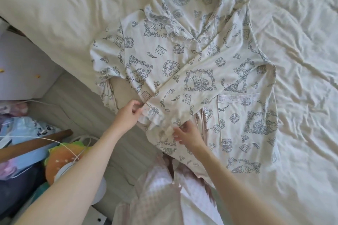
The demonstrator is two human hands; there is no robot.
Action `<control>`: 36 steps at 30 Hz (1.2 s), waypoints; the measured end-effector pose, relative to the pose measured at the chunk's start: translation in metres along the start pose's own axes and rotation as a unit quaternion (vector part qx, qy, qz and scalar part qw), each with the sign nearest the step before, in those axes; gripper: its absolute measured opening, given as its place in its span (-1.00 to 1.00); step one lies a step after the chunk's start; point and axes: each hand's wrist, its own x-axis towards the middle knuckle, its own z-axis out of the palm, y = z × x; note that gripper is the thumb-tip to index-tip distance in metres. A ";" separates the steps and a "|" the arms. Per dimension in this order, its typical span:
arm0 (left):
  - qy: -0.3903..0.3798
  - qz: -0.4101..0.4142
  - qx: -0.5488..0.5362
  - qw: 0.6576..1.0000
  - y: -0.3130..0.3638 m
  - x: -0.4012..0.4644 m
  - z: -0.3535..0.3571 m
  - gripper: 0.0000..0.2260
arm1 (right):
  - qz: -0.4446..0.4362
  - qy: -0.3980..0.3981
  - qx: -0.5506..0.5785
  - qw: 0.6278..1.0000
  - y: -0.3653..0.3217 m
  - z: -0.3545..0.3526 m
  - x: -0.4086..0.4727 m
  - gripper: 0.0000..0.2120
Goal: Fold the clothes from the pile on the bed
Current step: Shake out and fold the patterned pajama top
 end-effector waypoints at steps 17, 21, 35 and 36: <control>-0.063 -0.143 -0.350 0.924 -0.026 -0.057 0.108 -0.83 | -0.165 0.186 -0.407 0.879 0.035 -0.030 -0.022 -0.61; -0.078 -0.145 -0.340 0.926 -0.041 -0.087 0.111 -0.57 | -0.150 0.138 -0.389 0.898 0.042 -0.043 -0.026 -0.57; -0.044 -0.202 -0.116 0.971 -0.101 -0.131 0.120 -0.89 | -0.113 0.126 -0.392 0.904 0.046 -0.056 -0.036 -0.69; -0.042 -0.206 -0.095 0.973 -0.101 -0.127 0.120 -0.88 | -0.113 0.125 -0.408 0.897 0.047 -0.056 -0.037 -0.68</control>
